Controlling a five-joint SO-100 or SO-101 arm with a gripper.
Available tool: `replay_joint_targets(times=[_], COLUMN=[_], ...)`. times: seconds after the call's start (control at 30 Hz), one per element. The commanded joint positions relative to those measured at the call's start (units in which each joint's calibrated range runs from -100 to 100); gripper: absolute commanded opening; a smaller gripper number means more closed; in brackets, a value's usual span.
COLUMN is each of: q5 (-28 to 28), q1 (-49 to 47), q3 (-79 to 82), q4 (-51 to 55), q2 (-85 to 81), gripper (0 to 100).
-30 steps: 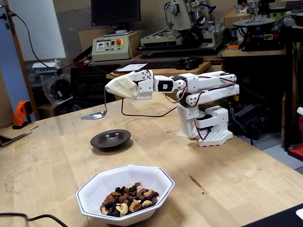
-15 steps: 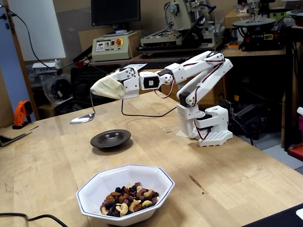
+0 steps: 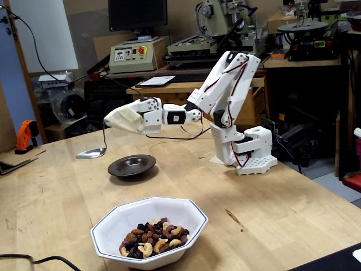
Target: Use spoon to transfer food from the white bowl to brown plate
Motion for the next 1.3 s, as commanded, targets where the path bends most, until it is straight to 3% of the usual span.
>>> replay_joint_targets(times=[0.0, 0.37, 0.57, 0.9, 1.27], q5=[0.20, 0.20, 0.68, 8.60, 9.67], q1=[-0.16, -0.61, -7.13, -17.50, -27.50], q3=[-2.42, -8.18, -7.47, -7.56, -7.38], q4=[-7.42, -13.98, -15.56, -14.77, -14.77], q2=[6.63, 19.98, 20.32, 16.98, 17.67], gripper=[4, 4, 4, 4, 4])
